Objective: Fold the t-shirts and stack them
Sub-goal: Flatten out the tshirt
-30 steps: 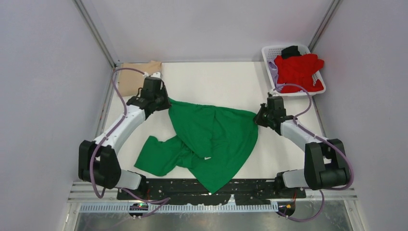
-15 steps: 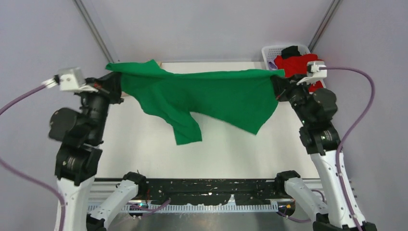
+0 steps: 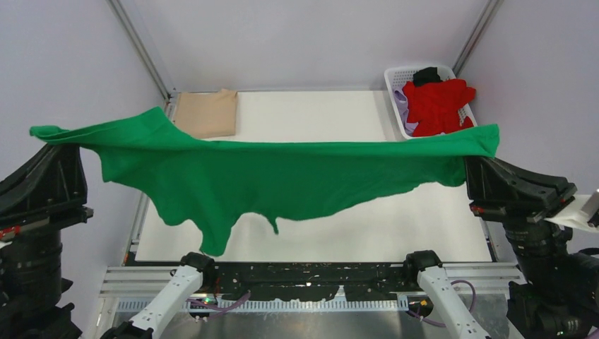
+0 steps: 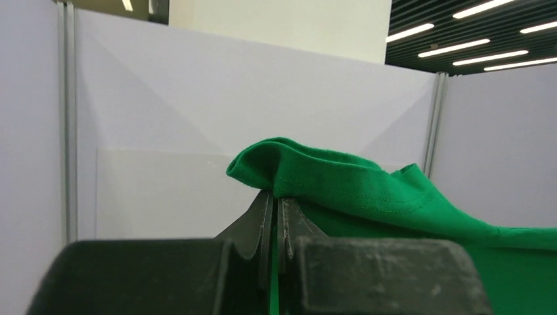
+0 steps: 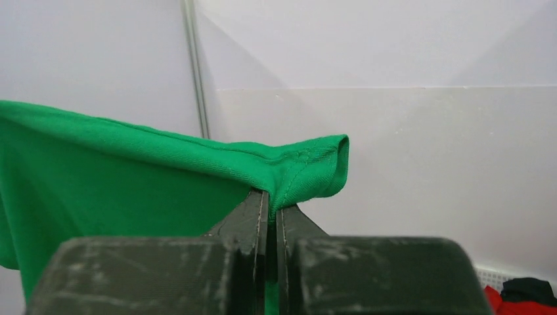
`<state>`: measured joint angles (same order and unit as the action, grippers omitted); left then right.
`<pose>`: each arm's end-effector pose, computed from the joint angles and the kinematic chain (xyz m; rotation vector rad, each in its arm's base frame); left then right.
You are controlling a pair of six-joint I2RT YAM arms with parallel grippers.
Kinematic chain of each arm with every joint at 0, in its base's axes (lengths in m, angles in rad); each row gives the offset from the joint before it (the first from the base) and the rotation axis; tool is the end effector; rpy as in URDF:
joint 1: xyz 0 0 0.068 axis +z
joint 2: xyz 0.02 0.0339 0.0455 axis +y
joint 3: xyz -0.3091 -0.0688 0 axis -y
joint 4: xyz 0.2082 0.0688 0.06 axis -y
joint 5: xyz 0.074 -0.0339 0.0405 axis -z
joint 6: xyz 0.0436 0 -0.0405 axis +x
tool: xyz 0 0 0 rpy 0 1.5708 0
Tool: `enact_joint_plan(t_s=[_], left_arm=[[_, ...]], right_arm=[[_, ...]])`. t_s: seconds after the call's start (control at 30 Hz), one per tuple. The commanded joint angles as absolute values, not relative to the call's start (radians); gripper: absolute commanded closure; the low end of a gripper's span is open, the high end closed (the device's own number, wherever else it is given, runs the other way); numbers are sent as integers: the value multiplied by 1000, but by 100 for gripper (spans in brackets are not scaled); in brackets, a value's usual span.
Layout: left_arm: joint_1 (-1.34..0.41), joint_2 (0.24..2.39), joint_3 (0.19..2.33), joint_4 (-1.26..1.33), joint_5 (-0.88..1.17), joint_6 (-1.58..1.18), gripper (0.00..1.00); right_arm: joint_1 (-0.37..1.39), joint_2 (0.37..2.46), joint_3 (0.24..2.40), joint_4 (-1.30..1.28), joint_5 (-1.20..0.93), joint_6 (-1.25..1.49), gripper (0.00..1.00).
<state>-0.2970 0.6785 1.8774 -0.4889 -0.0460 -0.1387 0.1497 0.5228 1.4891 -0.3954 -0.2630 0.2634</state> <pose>-0.1063 0.0346 0.5999 0.0252 0.8672 -0.3885 -0.0819 -0.0009 0.5360 -0.1859 1.0174 0.5075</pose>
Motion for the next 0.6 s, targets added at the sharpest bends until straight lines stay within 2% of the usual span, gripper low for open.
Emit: enact_joint_plan(t_s=[0.0, 0.17, 0.3, 0.43, 0.57], left_arm=[[-295, 715, 1933, -468, -49, -87, 100], [-295, 793, 1883, -405, -149, -64, 100], [-295, 912, 1770, -304, -301, -17, 100], [-284, 1123, 1670, -249, -485, 43, 100], [-244, 1409, 1594, -255, -422, 11, 100]], right_arm=[[148, 529, 1527, -444, -272, 252, 95], [147, 551, 1485, -439, -216, 228, 95], [147, 606, 1408, -444, -86, 219, 95], [148, 702, 1274, -419, -9, 196, 94], [148, 870, 1141, -349, 87, 187, 93]])
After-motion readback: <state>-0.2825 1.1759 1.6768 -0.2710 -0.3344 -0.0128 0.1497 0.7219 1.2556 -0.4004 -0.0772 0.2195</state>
